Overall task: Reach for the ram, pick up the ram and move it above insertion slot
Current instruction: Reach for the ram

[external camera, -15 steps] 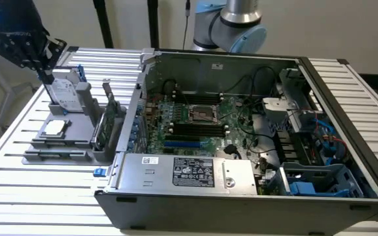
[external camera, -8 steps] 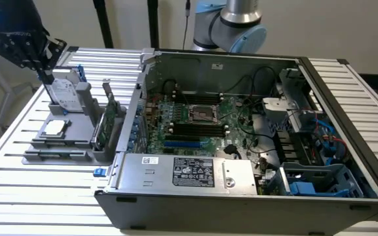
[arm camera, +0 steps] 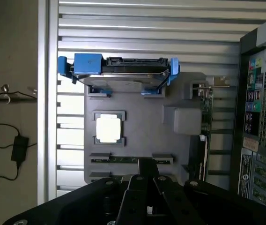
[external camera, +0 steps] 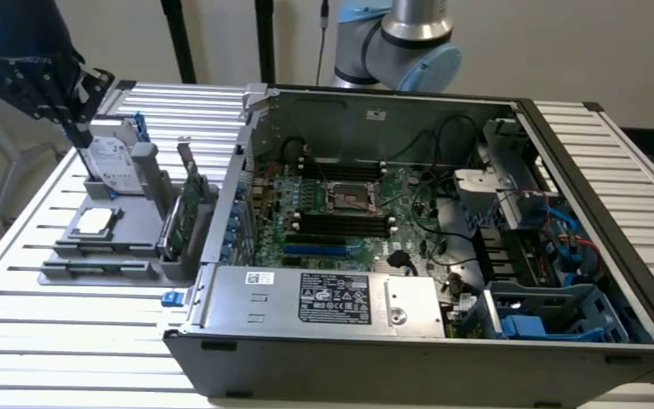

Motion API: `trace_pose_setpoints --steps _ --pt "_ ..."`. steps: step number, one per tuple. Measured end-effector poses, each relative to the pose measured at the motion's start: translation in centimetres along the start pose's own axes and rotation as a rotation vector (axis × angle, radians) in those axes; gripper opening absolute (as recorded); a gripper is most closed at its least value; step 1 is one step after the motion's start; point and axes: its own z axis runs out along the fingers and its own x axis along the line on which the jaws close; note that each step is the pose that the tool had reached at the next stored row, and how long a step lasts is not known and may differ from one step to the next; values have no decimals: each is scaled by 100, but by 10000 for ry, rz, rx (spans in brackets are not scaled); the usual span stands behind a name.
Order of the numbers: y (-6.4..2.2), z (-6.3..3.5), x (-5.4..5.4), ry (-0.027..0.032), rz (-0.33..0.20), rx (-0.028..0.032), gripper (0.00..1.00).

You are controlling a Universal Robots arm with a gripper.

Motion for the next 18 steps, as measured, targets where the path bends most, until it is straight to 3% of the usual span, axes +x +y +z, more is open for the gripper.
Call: trace_pose_setpoints --steps 10,15,18 --pt "-436 13 16 4 0 0 11" --pt "-552 22 88 3 -1 -1 11" --pt "-573 23 147 2 -3 -1 11"
